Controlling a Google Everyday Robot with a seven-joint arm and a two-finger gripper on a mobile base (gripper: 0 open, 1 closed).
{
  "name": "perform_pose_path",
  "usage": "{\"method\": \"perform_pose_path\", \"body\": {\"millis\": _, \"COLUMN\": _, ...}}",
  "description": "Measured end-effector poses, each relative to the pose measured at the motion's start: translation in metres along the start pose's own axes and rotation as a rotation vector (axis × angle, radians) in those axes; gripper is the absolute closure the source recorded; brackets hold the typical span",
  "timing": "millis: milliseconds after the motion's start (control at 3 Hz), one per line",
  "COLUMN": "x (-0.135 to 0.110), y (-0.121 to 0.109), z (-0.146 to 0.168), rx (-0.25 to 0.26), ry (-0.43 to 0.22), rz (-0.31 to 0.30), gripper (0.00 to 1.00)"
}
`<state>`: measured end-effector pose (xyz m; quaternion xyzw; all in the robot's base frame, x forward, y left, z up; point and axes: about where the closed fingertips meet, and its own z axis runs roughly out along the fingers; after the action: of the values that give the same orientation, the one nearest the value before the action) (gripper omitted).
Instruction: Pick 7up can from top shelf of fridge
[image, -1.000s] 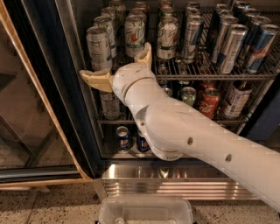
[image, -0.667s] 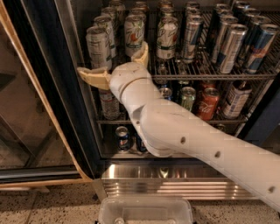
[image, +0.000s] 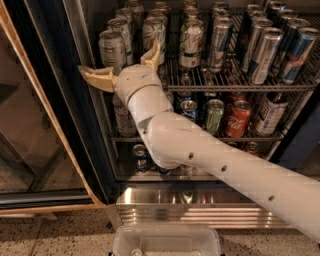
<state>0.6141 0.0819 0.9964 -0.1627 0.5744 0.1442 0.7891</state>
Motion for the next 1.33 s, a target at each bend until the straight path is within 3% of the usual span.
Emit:
{"method": "perform_pose_path", "body": {"millis": 1000, "x": 0.0031, "y": 0.0040, "z": 0.0033, "rx": -0.001, "ry": -0.037, "rz": 0.018, "gripper": 0.00}}
{"method": "perform_pose_path", "body": {"millis": 1333, "x": 0.0031, "y": -0.0002, "z": 0.0040, "rx": 0.021, "ry": -0.062, "rz": 0.024, "gripper": 0.14}}
